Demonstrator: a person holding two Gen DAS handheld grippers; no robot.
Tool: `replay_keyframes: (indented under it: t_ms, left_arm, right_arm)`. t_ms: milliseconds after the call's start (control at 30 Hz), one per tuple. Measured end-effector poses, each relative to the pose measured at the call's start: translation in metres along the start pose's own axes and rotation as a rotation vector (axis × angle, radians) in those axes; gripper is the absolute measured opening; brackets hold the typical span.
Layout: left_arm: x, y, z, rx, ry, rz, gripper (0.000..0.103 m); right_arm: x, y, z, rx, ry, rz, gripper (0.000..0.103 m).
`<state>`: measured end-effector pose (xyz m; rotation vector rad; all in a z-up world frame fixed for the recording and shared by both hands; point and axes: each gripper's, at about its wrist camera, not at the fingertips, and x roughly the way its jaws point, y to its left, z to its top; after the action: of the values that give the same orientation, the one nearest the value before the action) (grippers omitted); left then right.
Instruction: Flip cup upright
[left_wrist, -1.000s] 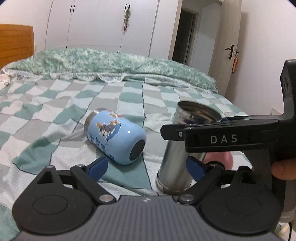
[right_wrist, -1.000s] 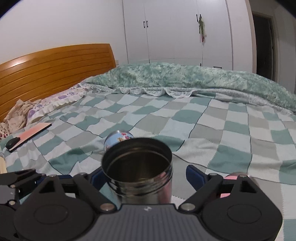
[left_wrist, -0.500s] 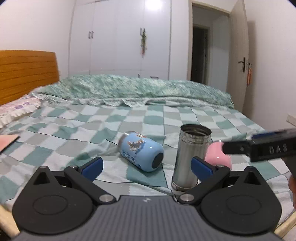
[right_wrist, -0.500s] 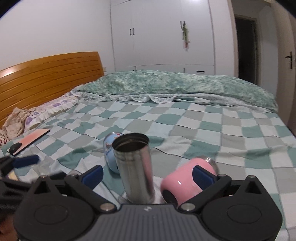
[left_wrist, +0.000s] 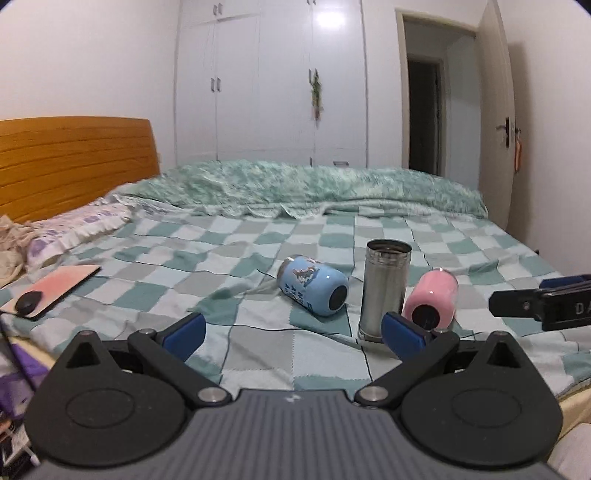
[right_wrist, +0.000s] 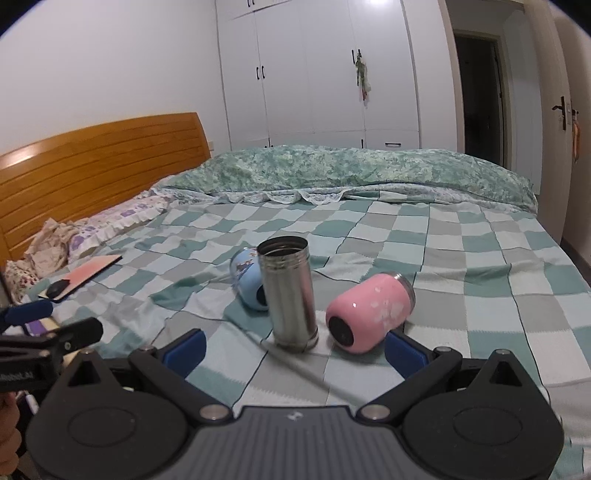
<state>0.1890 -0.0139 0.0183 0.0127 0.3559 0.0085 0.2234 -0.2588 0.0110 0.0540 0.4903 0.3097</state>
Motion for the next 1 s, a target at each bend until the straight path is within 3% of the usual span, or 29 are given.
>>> replay_keyframes:
  t_ms: [167,367,500,800,900,1000]
  left_arm:
    - [-0.04,0.01,-0.009,-0.07,-0.031,-0.009,0.103]
    - [-0.085,0.007,-0.022,-0.032,-0.106,0.032,0.103]
    - [-0.109,0.01,-0.033,-0.044,-0.139,-0.008,0.103]
    - [-0.138,0.013,-0.075,-0.002,-0.107,0.004,0.103]
    - [-0.152,0.014,-0.091,-0.033,-0.135,0.021,0.103]
    - [-0.154,0.012,-0.087,-0.037,-0.156,-0.01,0.103]
  right_arm:
    - [-0.045,0.014,-0.021,-0.026,-0.041,0.013,0.103]
    - [-0.088,0.033,-0.047,-0.058,-0.091,0.02,0.103]
    - [-0.108,0.043,-0.064,-0.092,-0.123,-0.004,0.103]
    - [-0.137,0.067,-0.1,-0.134,-0.183,-0.005,0.103]
    - [-0.148,0.073,-0.112,-0.132,-0.194,0.028,0.103]
    - [-0.157,0.08,-0.118,-0.183,-0.217,0.008,0.103]
